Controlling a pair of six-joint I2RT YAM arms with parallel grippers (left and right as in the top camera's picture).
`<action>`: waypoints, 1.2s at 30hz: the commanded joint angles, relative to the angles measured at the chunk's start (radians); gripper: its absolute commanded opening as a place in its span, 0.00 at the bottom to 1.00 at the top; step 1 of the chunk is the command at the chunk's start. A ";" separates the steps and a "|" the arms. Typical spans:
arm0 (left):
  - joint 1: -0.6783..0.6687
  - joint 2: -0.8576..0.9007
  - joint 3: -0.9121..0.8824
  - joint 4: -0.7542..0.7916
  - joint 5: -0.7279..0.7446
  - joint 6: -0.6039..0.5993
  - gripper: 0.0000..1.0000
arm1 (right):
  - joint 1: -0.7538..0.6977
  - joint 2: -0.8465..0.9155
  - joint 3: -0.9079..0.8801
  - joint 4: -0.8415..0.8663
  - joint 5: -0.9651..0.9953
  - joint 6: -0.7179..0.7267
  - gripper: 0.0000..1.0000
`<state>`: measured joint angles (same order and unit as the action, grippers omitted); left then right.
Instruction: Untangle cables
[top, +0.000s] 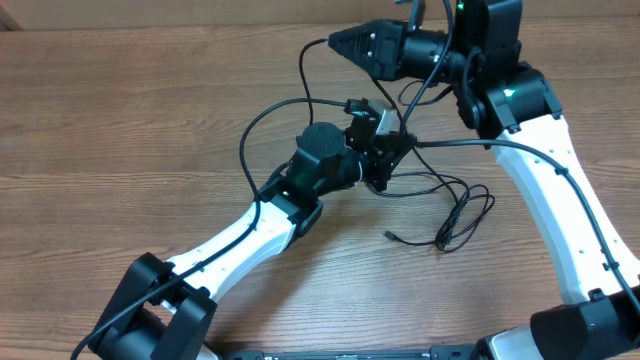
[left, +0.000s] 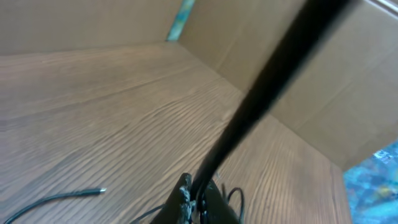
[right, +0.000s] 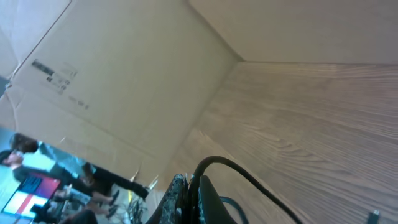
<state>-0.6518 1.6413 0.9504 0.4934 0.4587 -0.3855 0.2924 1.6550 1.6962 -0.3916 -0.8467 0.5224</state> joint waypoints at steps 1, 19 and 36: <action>0.029 -0.001 0.001 -0.021 -0.014 -0.021 0.04 | -0.064 -0.016 0.020 -0.014 0.031 -0.034 0.04; 0.254 -0.219 0.046 -0.035 0.221 -0.157 0.04 | -0.291 -0.011 0.020 -0.430 0.312 -0.595 1.00; 0.394 -0.267 0.537 -0.736 0.236 -0.039 0.04 | -0.118 0.026 0.008 -0.470 0.132 -0.794 0.94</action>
<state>-0.2554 1.3968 1.4174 -0.1936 0.7025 -0.4866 0.1375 1.6600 1.6970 -0.8669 -0.6636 -0.1974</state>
